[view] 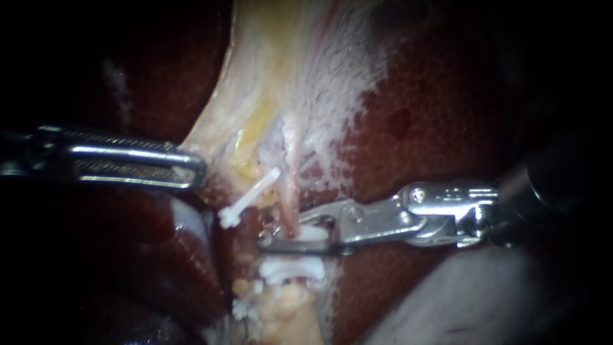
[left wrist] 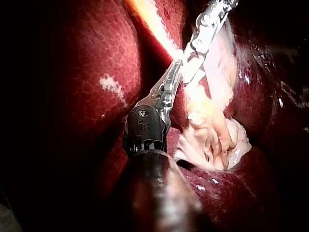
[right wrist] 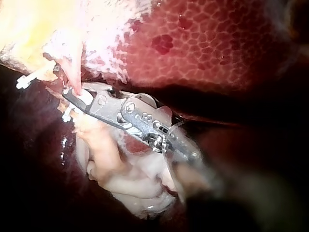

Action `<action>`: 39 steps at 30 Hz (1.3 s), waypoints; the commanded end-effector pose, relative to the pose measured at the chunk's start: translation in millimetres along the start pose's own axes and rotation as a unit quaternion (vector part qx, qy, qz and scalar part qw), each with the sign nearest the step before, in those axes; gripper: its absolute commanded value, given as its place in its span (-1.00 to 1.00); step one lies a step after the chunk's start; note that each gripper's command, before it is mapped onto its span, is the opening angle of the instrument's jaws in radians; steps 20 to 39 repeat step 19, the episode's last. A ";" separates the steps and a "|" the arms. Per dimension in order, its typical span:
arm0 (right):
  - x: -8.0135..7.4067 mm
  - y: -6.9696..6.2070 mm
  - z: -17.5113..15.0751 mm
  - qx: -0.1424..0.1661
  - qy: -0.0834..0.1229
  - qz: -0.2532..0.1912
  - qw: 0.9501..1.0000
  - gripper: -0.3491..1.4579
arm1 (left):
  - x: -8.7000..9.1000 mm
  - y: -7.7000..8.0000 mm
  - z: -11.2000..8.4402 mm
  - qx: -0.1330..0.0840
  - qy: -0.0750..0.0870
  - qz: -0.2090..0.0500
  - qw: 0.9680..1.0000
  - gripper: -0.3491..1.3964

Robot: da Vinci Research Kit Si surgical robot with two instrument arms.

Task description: Clipping third clip right tube

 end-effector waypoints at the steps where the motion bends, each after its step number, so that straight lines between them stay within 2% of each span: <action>1: -0.2 0.0 0.1 0.001 -0.001 -0.001 1.000 -1.00 | 0.0 0.0 0.0 0.000 0.000 0.000 1.000 -1.00; 39: -0.6 0.0 0.3 0.000 -0.001 -0.002 1.000 -1.00 | 0.1 0.2 0.2 0.000 0.000 0.000 1.000 -1.00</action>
